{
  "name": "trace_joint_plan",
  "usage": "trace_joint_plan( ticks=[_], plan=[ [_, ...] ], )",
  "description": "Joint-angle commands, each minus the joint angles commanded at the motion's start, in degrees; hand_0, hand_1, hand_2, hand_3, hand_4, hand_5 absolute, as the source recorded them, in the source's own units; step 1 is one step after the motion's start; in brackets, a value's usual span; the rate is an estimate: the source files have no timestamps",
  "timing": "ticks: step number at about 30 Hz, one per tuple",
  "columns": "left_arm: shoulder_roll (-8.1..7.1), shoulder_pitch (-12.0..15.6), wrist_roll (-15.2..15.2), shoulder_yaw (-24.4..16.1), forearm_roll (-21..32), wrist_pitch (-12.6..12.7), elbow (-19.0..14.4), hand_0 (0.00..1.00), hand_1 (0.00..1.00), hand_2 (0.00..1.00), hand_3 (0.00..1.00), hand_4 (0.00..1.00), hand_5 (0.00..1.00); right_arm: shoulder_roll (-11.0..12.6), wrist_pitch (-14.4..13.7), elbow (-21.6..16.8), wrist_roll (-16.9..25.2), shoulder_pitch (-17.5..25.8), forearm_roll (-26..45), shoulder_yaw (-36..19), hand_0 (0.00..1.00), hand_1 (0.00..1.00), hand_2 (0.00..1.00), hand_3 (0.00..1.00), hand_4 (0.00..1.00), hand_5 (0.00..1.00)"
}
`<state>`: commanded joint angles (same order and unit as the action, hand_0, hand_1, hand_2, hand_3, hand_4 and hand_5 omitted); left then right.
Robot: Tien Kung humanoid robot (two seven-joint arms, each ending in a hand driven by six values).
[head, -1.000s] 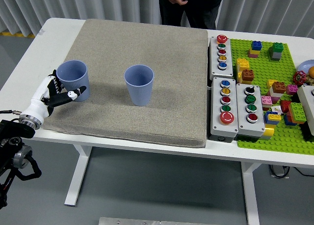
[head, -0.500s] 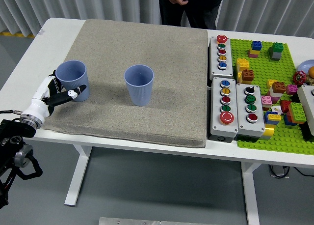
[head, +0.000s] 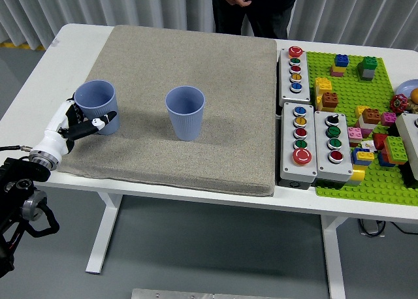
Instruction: Pick cup pour cup place
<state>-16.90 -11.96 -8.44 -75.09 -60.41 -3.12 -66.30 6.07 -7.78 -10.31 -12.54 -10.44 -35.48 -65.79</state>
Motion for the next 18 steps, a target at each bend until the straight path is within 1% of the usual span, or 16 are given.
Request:
trace_joint_plan(
  ticks=[9, 10, 11, 13, 16, 17, 18],
  plan=[
    [0.03, -0.3, 0.11, 0.38, 0.17, 0.43, 0.35, 0.981, 0.937, 0.998, 0.998, 0.859, 0.145, 0.0, 0.02, 0.0, -0.09, 0.04, -0.3, -0.15, 0.721, 0.688, 0.735, 0.699, 0.319, 0.299],
    [0.04, -0.32, 0.14, 0.45, 0.2, 0.69, 0.38, 0.981, 0.937, 0.998, 0.998, 0.859, 0.145, 0.0, 0.03, 0.0, -0.1, 0.06, -0.34, -0.15, 0.721, 0.688, 0.735, 0.699, 0.319, 0.299],
    [0.06, -0.33, 0.0, 0.62, 0.46, 1.4, 0.46, 0.956, 0.91, 0.998, 0.998, 0.853, 0.151, 0.0, 0.04, 0.0, -0.11, 0.1, -0.43, -0.2, 0.721, 0.688, 0.735, 0.7, 0.319, 0.301],
    [0.08, -0.3, -0.12, 0.76, 0.55, 2.34, 0.46, 0.956, 0.91, 0.998, 0.998, 0.853, 0.151, -0.01, 0.07, 0.0, -0.12, 0.15, -0.52, -0.22, 0.721, 0.688, 0.735, 0.7, 0.319, 0.301],
    [0.11, -0.12, -0.27, 0.84, 0.28, 3.09, 0.2, 0.956, 0.91, 0.998, 0.998, 0.853, 0.151, -0.01, 0.08, 0.0, -0.12, 0.24, -0.49, -0.19, 0.721, 0.688, 0.735, 0.7, 0.319, 0.301],
    [0.13, -0.06, -0.3, 0.87, 0.05, 3.14, 0.04, 0.889, 0.847, 0.98, 0.998, 0.852, 0.154, -0.01, 0.1, 0.0, -0.14, 0.24, -0.59, -0.25, 0.721, 0.687, 0.736, 0.7, 0.32, 0.299],
    [0.14, -0.04, -0.29, 0.89, -0.12, 3.23, -0.06, 0.889, 0.847, 0.98, 0.998, 0.852, 0.154, -0.01, 0.11, 0.0, -0.15, 0.24, -0.63, -0.27, 0.721, 0.687, 0.736, 0.7, 0.32, 0.299]
  ],
)
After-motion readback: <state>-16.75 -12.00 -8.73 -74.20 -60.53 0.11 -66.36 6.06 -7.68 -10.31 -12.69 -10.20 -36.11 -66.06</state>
